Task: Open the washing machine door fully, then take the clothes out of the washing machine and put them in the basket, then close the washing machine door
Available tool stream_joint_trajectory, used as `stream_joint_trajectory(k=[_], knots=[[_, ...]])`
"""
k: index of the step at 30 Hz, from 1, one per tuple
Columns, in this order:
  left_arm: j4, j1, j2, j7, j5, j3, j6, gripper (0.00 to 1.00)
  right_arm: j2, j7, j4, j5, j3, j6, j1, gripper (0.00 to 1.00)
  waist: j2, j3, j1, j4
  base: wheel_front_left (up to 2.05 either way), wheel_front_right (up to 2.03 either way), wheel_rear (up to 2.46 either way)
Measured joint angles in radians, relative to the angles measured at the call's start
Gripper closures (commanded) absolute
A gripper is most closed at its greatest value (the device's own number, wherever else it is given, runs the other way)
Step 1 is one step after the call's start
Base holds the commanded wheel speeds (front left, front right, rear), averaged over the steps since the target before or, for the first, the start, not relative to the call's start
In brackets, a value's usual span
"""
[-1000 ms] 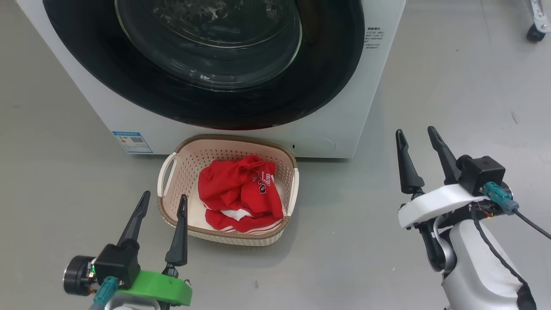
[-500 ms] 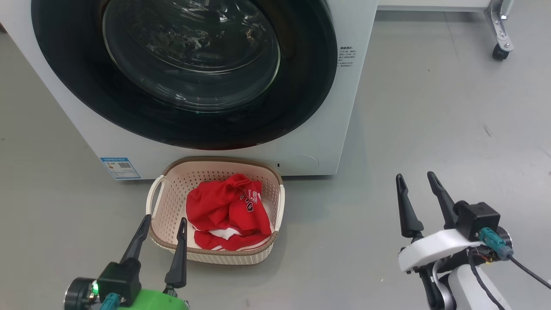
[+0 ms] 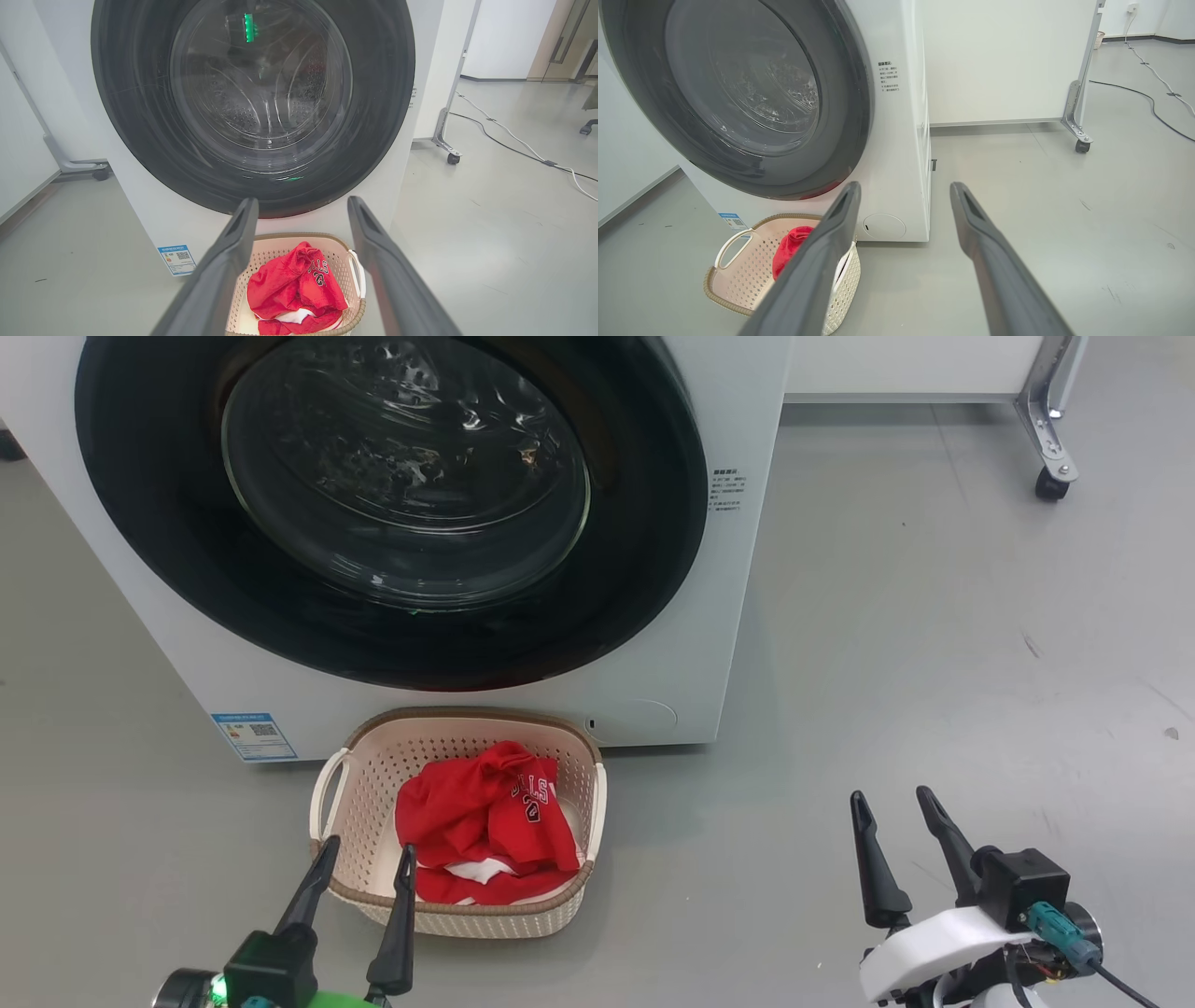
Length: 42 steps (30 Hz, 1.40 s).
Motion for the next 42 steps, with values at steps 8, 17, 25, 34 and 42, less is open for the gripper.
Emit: stream_joint_trajectory(k=[8,17,25,34,42], knots=[[-0.007,0.016,0.001,0.011,0.0,-0.006,0.002,0.0,0.002,0.0,-0.013,-0.002,-0.003,-0.017,0.046,0.0,0.0,-0.02,0.0,-0.001,0.0,0.0,0.0],[-0.029,0.026,0.002,0.019,0.0,-0.011,0.003,0.0,0.003,0.0,-0.029,-0.01,-0.002,-0.021,0.058,0.0,0.0,-0.026,0.0,-0.001,0.0,0.0,0.0],[-0.044,0.029,0.005,0.028,0.0,-0.01,0.004,0.0,0.003,0.0,-0.045,-0.019,-0.003,-0.026,0.078,0.0,0.0,-0.028,0.0,-0.001,0.0,0.0,0.0],[-0.06,0.03,0.009,0.037,0.0,-0.009,0.012,0.0,0.004,0.0,-0.056,-0.019,-0.004,-0.033,0.078,0.0,0.0,-0.024,0.0,0.0,0.0,0.0,0.0],[-0.068,0.034,0.009,0.038,0.0,-0.008,0.012,0.0,0.004,0.0,-0.058,-0.021,-0.009,-0.034,0.081,0.0,0.0,-0.02,0.0,-0.001,0.0,0.0,0.0]])
